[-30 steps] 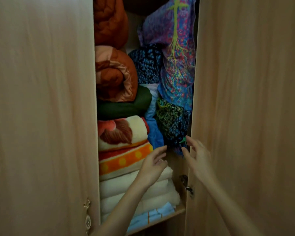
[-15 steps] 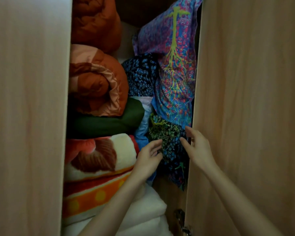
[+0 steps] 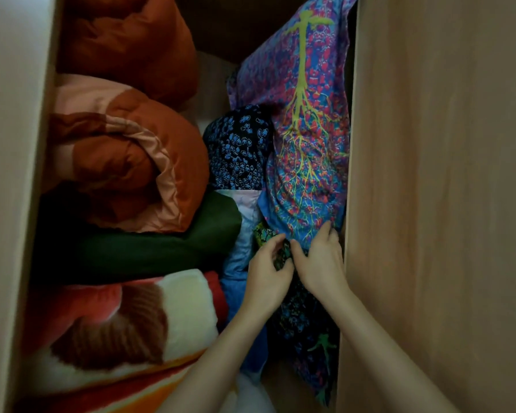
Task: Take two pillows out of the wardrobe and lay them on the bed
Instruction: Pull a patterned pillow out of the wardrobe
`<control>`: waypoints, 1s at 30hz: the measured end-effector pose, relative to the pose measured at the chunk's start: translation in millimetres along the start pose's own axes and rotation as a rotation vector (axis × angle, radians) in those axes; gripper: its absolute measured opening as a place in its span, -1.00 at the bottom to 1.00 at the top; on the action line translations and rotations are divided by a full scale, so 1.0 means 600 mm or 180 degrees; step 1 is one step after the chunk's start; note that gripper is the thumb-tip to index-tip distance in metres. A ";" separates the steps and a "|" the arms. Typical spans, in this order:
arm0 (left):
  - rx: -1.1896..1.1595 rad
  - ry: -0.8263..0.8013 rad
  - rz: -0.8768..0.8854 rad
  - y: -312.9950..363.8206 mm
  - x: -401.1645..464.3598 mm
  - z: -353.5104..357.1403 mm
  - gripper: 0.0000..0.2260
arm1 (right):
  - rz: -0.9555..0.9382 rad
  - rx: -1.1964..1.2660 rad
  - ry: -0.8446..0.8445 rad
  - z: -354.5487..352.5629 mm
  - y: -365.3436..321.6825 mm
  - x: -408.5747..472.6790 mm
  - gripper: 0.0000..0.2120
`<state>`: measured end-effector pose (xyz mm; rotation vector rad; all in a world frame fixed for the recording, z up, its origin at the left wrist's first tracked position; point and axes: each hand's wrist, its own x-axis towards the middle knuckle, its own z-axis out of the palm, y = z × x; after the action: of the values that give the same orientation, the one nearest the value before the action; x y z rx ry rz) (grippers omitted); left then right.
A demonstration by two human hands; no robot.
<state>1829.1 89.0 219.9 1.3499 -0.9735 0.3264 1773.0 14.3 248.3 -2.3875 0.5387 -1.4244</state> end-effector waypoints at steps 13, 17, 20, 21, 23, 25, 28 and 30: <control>0.0778 -0.0395 0.0606 -0.024 0.042 -0.018 -0.38 | 0.0029 0.0622 0.0562 0.053 -0.004 0.048 -0.37; 0.0797 -0.0514 0.0732 -0.030 0.043 -0.024 -0.35 | -0.0364 0.0536 0.0703 0.048 -0.009 0.049 -0.56; 0.0715 -0.0549 0.0804 -0.024 0.044 -0.024 -0.33 | -0.0723 0.0399 0.0789 0.033 -0.015 0.046 -0.64; 0.0709 -0.0549 0.0848 -0.022 0.045 -0.024 -0.33 | -0.0829 0.0342 0.0809 0.028 -0.016 0.045 -0.67; 0.0709 -0.0554 0.0935 -0.017 0.046 -0.026 -0.33 | -0.0971 0.0223 0.0807 0.019 -0.020 0.042 -0.71; 0.0719 -0.0563 0.0984 -0.014 0.044 -0.028 -0.33 | -0.1027 0.0146 0.0783 0.011 -0.023 0.041 -0.71; 0.0715 -0.0541 0.0997 -0.013 0.041 -0.033 -0.33 | -0.1010 0.0089 0.0765 -0.001 -0.025 0.037 -0.71; 0.0724 -0.0554 0.1002 -0.011 0.039 -0.035 -0.32 | -0.0972 0.0028 0.0761 -0.009 -0.025 0.034 -0.71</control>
<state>1856.0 99.0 234.7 1.4468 -1.3304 0.5790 1779.5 17.8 273.0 -2.3837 0.2249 -1.8521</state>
